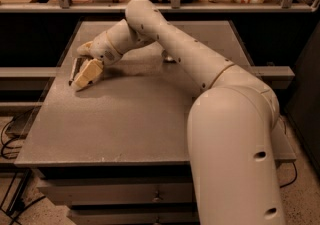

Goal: Pick rxbar chocolate

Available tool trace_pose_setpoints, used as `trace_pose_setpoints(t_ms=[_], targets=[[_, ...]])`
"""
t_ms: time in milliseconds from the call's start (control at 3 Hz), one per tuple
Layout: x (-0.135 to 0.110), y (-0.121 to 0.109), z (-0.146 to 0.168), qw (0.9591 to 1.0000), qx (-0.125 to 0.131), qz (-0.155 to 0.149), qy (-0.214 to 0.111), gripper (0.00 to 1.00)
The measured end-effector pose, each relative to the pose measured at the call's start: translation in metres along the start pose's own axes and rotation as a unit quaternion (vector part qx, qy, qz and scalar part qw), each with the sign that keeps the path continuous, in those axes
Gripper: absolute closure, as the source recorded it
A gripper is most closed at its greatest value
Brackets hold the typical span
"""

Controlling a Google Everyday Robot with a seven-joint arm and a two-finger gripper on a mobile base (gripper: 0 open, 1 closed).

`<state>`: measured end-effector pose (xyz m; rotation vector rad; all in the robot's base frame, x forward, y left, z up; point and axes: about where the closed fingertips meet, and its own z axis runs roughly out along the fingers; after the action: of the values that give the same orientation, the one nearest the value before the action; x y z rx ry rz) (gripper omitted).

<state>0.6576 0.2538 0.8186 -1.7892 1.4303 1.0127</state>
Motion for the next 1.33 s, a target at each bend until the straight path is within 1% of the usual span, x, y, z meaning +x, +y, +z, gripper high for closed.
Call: trace_pose_setpoints(t_ms=[667, 1000, 1333], targets=[[-0.0087, -0.0001, -0.0052, 1.0000, 0.000, 0.000, 0.000, 0.88], [-0.0101, -0.0001, -0.0061, 1.0000, 0.000, 0.000, 0.000, 1.00], [-0.0109, -0.0001, -0.0065, 1.0000, 0.000, 0.000, 0.000, 1.00]])
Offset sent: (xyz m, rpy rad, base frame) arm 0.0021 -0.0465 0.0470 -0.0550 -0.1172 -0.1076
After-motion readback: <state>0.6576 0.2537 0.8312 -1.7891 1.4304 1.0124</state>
